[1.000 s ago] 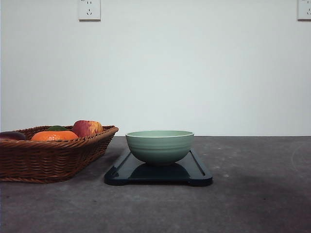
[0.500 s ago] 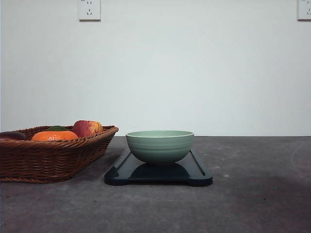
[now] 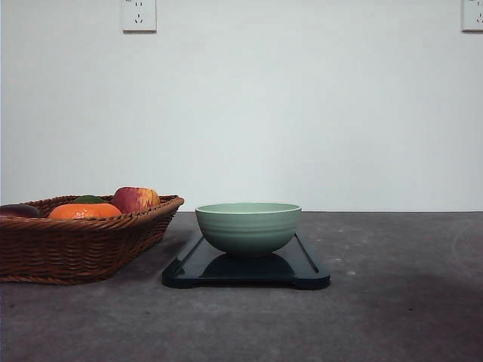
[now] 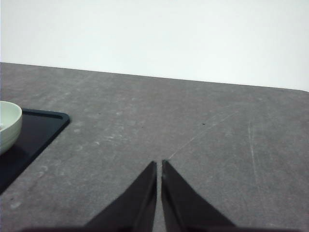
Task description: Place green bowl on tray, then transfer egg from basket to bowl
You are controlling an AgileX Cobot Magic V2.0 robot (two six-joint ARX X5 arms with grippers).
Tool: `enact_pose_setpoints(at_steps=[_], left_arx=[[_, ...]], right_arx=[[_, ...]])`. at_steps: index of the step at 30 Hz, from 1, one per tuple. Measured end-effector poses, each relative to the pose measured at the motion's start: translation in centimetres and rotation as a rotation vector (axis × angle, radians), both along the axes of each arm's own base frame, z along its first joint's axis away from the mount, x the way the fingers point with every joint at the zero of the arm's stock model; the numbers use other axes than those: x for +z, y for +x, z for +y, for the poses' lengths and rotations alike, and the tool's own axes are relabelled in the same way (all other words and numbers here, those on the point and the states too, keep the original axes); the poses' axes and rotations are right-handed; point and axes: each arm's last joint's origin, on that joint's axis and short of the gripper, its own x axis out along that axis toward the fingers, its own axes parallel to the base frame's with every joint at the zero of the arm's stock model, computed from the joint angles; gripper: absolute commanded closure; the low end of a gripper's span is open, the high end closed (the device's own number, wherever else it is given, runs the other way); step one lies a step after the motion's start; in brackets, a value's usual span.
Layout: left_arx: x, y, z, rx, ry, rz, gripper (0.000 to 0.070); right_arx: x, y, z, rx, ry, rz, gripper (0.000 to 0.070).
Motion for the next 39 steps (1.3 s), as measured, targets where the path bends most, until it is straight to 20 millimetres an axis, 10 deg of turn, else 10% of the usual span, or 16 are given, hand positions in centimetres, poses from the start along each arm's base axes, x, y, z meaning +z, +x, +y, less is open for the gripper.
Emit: enact_pose_setpoints(at_steps=[39], left_arx=[[0.0,0.0,0.0,0.0,0.0,0.0,0.07]], right_arx=[[0.0,0.0,0.0,0.0,0.003,0.0,0.0691]])
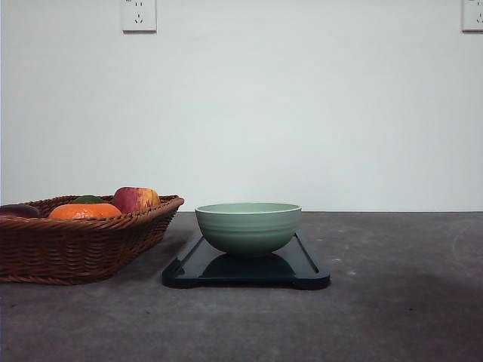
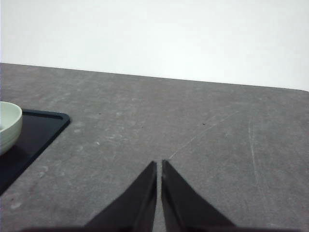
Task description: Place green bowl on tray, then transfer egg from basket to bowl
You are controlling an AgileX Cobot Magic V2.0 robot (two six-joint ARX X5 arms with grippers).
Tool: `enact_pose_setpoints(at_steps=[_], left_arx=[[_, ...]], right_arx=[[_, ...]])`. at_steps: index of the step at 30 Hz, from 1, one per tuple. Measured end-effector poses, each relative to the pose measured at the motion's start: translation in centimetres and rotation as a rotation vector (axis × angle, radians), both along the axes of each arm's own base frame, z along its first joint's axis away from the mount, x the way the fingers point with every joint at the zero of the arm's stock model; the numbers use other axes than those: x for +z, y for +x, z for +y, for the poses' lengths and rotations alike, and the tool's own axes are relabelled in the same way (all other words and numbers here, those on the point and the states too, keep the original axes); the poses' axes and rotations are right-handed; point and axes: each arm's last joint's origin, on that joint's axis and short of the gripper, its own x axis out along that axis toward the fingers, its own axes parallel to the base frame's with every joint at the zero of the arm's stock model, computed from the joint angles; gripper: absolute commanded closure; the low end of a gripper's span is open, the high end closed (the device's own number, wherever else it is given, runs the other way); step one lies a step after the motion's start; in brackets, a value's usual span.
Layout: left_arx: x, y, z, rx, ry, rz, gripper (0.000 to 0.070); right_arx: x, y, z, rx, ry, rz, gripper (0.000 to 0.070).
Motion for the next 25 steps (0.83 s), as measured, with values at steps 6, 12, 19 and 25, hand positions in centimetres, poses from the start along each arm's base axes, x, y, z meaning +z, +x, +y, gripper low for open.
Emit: enact_pose_setpoints(at_steps=[6,12,19,25], left_arx=[[0.0,0.0,0.0,0.0,0.0,0.0,0.07],[0.0,0.0,0.0,0.0,0.0,0.0,0.07],[0.0,0.0,0.0,0.0,0.0,0.0,0.07],[0.0,0.0,0.0,0.0,0.0,0.0,0.07]], right_arx=[[0.0,0.0,0.0,0.0,0.0,0.0,0.0691],[0.0,0.0,0.0,0.0,0.0,0.0,0.0691],[0.0,0.0,0.0,0.0,0.0,0.0,0.0691],[0.0,0.0,0.0,0.0,0.0,0.0,0.0691]])
